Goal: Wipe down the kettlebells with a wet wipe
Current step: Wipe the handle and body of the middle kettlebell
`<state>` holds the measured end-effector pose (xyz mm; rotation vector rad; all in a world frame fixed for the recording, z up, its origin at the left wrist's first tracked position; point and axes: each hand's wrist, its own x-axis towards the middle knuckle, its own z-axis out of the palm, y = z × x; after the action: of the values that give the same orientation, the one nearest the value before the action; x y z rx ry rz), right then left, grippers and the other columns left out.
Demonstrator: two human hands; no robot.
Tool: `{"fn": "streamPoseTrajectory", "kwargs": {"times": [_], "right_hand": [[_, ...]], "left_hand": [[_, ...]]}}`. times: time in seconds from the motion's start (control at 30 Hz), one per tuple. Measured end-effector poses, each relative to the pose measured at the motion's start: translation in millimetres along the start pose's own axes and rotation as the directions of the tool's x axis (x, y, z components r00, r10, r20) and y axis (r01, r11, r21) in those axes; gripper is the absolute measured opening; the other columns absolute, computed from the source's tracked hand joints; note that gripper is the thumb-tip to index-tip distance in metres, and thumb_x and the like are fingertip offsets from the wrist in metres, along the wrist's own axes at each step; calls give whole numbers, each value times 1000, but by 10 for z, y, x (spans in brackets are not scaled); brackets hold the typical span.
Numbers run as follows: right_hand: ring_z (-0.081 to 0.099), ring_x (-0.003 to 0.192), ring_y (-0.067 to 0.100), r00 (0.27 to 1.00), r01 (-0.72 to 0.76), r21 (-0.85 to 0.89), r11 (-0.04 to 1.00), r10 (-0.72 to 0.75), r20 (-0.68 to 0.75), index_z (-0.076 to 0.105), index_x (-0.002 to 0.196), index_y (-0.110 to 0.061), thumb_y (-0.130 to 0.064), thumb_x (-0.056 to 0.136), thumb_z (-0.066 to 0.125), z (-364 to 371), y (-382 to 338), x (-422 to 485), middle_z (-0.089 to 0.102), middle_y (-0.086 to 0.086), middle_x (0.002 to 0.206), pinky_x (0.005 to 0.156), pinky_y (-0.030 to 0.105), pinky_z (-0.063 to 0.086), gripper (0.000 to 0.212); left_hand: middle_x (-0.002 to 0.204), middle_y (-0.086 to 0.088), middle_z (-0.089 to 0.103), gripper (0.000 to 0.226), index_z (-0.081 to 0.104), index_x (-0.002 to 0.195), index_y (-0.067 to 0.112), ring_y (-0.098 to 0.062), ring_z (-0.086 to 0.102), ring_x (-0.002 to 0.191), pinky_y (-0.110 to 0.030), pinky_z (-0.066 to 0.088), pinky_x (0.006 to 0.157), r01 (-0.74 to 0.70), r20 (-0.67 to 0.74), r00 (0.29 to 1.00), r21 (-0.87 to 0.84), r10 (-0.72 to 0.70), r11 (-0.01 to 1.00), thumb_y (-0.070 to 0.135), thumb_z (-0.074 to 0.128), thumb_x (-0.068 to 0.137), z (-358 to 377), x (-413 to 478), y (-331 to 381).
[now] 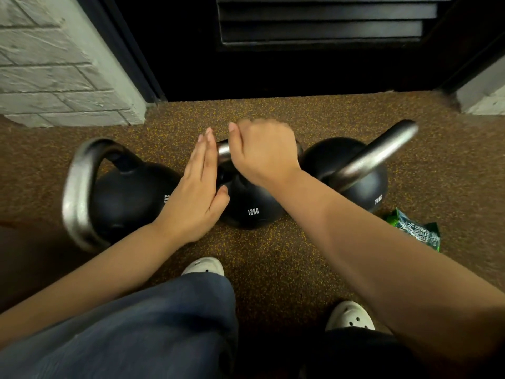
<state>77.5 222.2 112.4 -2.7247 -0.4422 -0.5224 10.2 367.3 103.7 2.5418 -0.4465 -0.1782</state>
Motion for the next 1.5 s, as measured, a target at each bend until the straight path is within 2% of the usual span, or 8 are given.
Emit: {"fn": "streamPoseTrajectory", "kwargs": {"times": [0.2,0.33,0.53,0.7,0.9,1.1,1.3,1.5], "right_hand": [[55,59,25,984,113,264,958,-145,104,51,71,-21,-35,97,30,-137,251,47,52,-3,62,58,28,28,36],[52,64,0,979,-197,575,794,132,152,71,85,-18,-30,97,37,-113,475,-80,52,-21,66,63,23,34,38],[45,59,-3,669,-648,717,257,642,375,58,73,-15,-32,101,35,-2,573,-235,52,-6,68,61,11,36,40],[59,98,13,496,-670,742,-7,740,455,61,118,-23,-39,102,25,192,475,-508,66,12,108,74,6,38,43],[11,146,15,693,-450,822,349,717,75,24,147,-23,-37,101,21,241,81,-534,20,3,157,117,38,23,48],[15,145,22,951,-251,279,927,290,-110,41,140,-13,-41,98,12,73,-166,-359,36,5,150,117,47,-6,58],[18,144,19,997,64,11,998,-63,-53,32,145,-18,-38,99,25,178,-174,-498,33,3,153,115,43,-8,51],[12,145,24,984,-125,171,977,144,-101,22,146,-15,-41,99,12,220,219,-617,29,10,153,115,53,-1,55]], "left_hand": [[156,3,-20,79,-22,145,13,-6,-20,142,-12,-11,112,-19,-5,1000,9,19,1000,25,34,91,-9,-1,-13],[157,2,-19,79,-21,146,15,-2,-20,141,-9,-12,110,-28,4,1000,6,28,1000,23,36,92,-33,-12,-19],[157,0,-18,80,-20,146,13,-5,-18,142,-10,-10,111,-40,-5,999,-4,40,999,17,41,94,-29,2,-17],[155,4,-23,81,-31,139,17,-5,-21,142,-17,-9,113,-42,-9,999,2,42,999,24,34,92,1,-7,-25],[155,1,-25,80,-35,136,18,-8,-22,142,-19,-9,114,-44,-15,999,20,44,999,28,31,92,6,-8,-35],[155,1,-25,78,-25,143,14,-6,-22,142,-13,-12,113,-64,2,998,5,64,998,25,30,89,-2,-2,-71],[157,2,-20,82,-16,148,16,-7,-19,144,-19,-8,116,-68,19,997,-28,69,997,10,40,88,-47,10,-71],[153,6,-28,87,-30,141,20,-8,-21,143,-25,-6,115,-53,41,998,-36,55,998,15,36,86,-53,-17,-55]]}}
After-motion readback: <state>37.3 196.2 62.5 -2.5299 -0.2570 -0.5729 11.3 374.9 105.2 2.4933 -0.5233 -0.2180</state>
